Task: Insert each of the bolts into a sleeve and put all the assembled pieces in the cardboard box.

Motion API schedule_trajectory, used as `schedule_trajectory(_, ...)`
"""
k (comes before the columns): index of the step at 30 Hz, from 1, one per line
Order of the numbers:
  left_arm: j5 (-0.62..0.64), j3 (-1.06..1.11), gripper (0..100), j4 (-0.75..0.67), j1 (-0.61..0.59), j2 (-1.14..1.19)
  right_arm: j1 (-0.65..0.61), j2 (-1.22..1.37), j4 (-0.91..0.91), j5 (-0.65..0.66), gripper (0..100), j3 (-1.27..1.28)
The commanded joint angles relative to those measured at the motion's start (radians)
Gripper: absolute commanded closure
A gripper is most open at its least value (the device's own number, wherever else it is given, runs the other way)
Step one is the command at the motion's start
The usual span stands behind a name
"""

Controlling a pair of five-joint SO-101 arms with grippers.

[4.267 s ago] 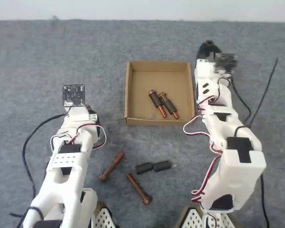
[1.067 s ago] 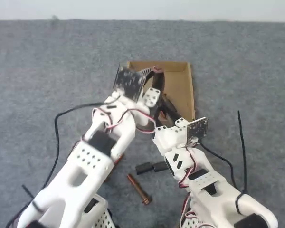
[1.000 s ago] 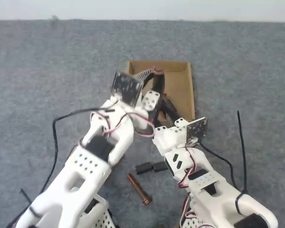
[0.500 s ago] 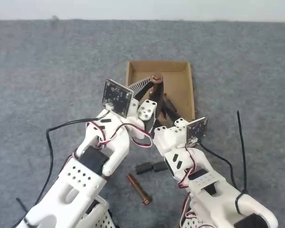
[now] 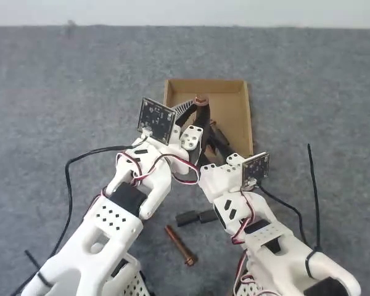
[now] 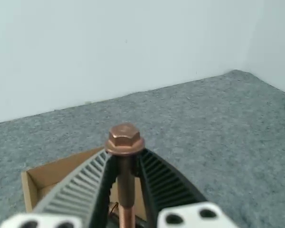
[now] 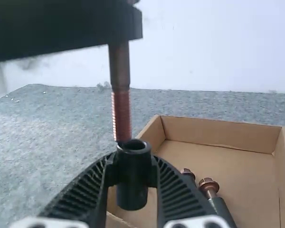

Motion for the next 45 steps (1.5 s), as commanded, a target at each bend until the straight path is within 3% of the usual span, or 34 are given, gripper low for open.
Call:
schedule_trajectory(1,0.014,-0.018,99,-0.035,-0.005,-0.005,-0.008,-0.042,0.002,-0.005,99.3,0.021)
schedule_trajectory(26,0.011,-0.031,99,-0.074,0.018,0.003,-0.008,-0.042,0.002,-0.003,99.3,0.021)
schedule_trajectory(36,0.012,-0.113,99,-0.074,0.023,0.160,-0.001,-0.042,0.004,-0.002,99.3,0.021)
schedule_trajectory(45,0.014,-0.110,99,-0.041,0.023,0.160,-0.001,-0.042,0.004,0.066,99.3,0.021)
